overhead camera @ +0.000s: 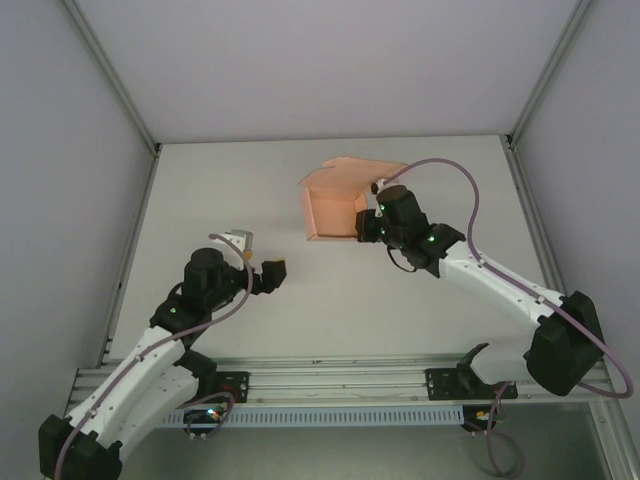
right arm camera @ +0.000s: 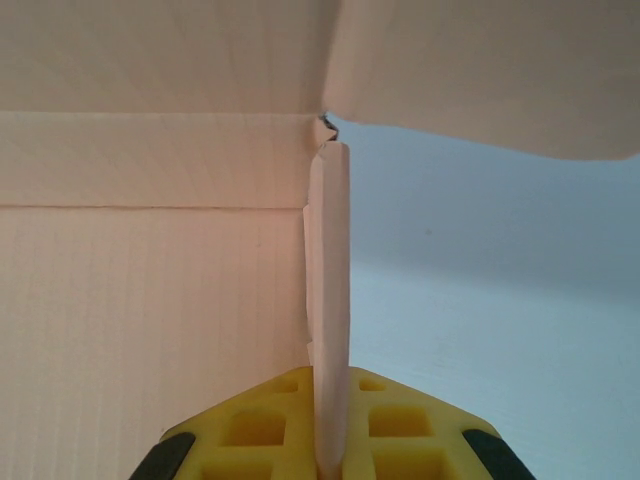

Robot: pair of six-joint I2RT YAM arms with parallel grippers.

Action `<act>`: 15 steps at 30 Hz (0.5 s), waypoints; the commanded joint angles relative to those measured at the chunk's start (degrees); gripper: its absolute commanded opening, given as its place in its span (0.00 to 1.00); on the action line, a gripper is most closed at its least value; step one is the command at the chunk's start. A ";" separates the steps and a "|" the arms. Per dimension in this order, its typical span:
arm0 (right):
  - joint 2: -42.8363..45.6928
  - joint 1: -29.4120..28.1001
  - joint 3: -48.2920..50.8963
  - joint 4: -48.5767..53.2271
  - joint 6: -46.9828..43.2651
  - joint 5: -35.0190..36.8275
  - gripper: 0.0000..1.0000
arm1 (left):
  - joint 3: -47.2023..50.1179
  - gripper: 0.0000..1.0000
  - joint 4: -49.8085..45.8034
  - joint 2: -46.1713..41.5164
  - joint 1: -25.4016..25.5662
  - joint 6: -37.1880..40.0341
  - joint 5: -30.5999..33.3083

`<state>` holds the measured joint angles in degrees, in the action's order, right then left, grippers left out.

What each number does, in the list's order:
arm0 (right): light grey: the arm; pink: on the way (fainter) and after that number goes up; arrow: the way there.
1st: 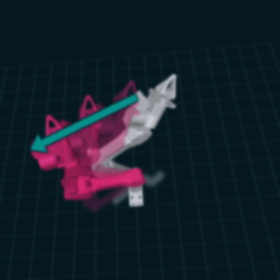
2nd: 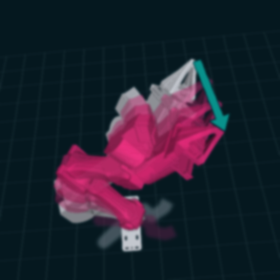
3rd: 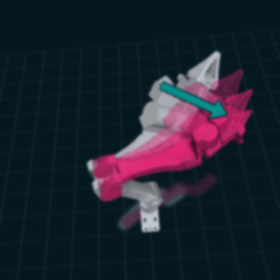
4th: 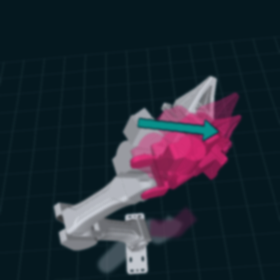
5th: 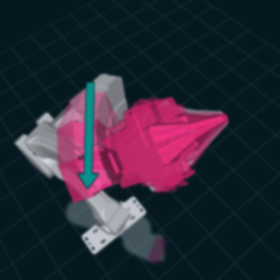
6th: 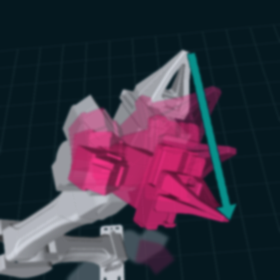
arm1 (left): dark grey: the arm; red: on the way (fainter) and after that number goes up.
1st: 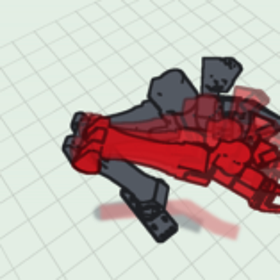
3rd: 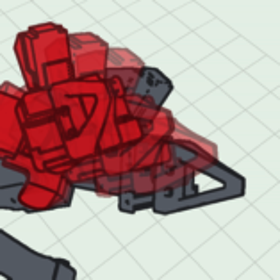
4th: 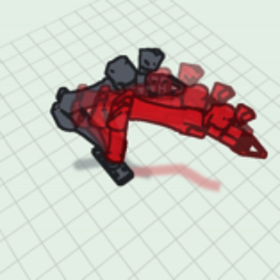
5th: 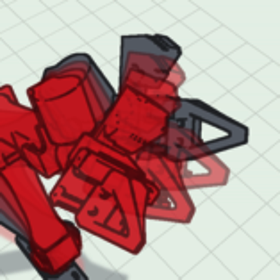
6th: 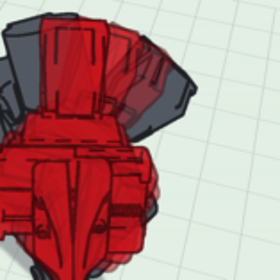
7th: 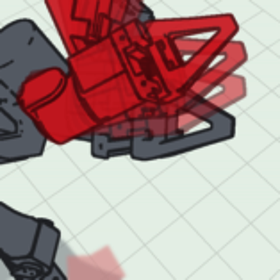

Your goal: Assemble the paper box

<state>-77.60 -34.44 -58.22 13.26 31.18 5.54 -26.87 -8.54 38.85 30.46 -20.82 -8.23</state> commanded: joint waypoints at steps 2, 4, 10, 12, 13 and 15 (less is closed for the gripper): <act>-9.49 -2.45 1.43 4.52 2.50 9.89 0.00 | -0.86 1.00 -5.25 -1.36 0.03 -1.39 6.62; -14.82 -4.13 0.55 4.59 3.41 11.49 0.00 | -1.07 1.00 -5.80 -1.15 0.00 -1.34 6.91; -26.17 -9.32 -4.51 7.08 4.46 20.46 0.02 | -1.20 1.00 -6.99 -0.63 -0.16 -1.36 7.99; -29.02 -10.58 -5.99 8.52 5.18 21.97 0.06 | -1.28 1.00 -7.41 -0.61 -0.22 -1.25 8.29; -30.21 -10.90 -6.40 9.08 5.69 22.41 0.09 | -1.35 1.00 -7.63 -0.57 -0.27 -1.21 8.63; -31.28 -12.03 -6.65 9.67 6.84 23.13 0.14 | -1.43 1.00 -7.99 -0.53 -0.33 -0.91 9.18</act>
<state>-107.13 -45.41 -63.72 19.62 35.20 23.68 -26.92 -14.85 38.28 30.35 -21.43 -0.91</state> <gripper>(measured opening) 0.127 0.999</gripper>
